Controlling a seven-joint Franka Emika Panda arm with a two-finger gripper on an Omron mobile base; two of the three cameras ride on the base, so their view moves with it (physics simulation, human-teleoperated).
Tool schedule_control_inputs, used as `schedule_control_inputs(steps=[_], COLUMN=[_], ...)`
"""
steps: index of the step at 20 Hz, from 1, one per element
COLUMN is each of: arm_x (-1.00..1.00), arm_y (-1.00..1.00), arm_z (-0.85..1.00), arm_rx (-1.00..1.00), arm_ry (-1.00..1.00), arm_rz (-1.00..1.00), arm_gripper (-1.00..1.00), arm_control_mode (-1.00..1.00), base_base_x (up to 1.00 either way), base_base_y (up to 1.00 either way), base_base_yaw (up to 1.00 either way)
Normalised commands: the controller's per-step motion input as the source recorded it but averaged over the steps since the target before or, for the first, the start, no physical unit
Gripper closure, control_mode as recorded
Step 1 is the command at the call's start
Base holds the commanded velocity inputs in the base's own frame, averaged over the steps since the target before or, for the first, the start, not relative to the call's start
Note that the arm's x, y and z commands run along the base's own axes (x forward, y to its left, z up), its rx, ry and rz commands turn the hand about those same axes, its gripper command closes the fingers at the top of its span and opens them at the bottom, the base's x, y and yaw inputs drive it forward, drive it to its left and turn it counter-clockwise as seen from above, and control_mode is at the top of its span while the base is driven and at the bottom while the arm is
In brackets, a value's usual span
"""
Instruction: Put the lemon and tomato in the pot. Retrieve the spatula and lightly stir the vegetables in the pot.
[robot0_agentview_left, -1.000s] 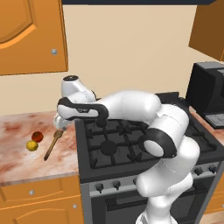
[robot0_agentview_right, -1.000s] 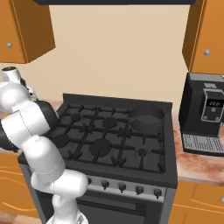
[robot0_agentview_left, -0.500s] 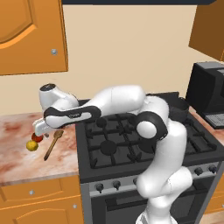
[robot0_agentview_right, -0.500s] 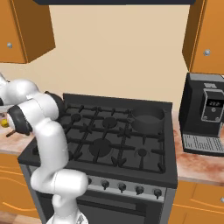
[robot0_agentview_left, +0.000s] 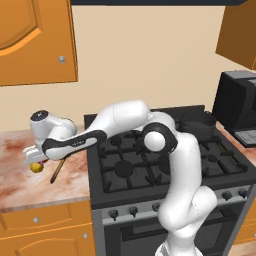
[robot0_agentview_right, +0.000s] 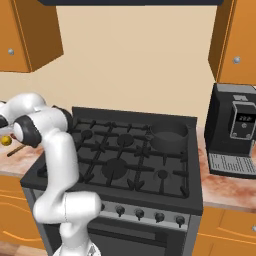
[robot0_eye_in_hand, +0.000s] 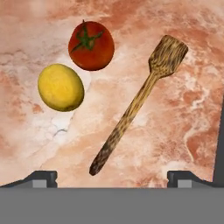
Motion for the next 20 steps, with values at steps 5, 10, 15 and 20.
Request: schedule_control_inputs(steps=[5,10,15,20], arm_x=[0.00,0.00,0.07,0.31], arm_y=[0.06,0.00,0.00,0.10], arm_z=[-0.07,0.00,0.00,0.00], arm_rx=[0.32,0.07,0.01,-0.02], arm_ry=[0.02,0.18,0.23,0.16], arm_rz=[-0.10,0.00,0.04,0.02], arm_gripper=[-1.00,-1.00,-1.00,-1.00], arm_control_mode=[-1.00,-1.00,-1.00,-1.00], base_base_x=[0.00,0.00,0.00,0.00], base_base_y=[0.00,0.00,0.00,0.00], base_base_yaw=[0.00,0.00,0.00,0.00])
